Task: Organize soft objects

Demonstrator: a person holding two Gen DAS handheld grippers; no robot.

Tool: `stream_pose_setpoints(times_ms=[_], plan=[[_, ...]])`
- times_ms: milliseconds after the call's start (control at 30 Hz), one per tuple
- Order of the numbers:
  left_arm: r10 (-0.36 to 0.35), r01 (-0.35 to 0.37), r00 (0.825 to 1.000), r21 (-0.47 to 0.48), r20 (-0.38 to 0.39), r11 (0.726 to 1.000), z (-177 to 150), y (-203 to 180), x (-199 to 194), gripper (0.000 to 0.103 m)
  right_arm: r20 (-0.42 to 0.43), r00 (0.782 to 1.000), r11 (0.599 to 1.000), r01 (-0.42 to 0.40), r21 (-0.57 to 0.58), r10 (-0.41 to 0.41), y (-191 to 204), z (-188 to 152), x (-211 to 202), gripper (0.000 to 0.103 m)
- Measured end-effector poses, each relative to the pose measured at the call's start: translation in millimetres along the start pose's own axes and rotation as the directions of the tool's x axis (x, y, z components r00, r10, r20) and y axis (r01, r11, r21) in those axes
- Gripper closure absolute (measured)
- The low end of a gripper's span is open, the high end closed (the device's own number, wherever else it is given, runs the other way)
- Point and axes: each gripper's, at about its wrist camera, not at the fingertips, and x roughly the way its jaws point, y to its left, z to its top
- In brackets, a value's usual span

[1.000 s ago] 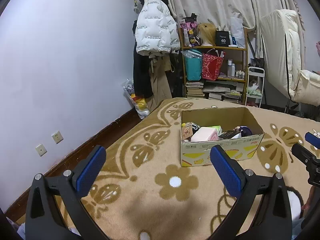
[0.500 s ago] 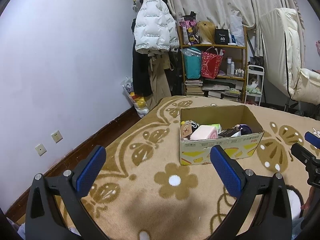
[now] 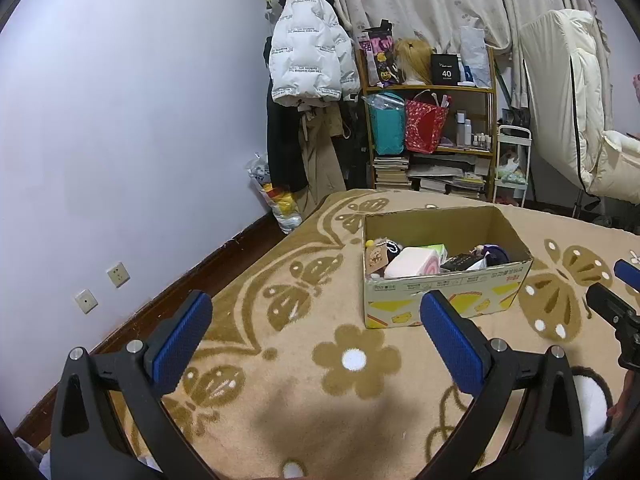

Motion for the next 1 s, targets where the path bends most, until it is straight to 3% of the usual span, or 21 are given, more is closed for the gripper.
stream_pose_setpoints(times_ms=[1000], plan=[[-0.007,0.007,1.000,-0.008,-0.007,1.000,2.9,-3.4,-0.6,0.000,-0.002,1.000,1.000,-0.001,0.000,0.001,-0.6,1.9,-0.7,0.000]])
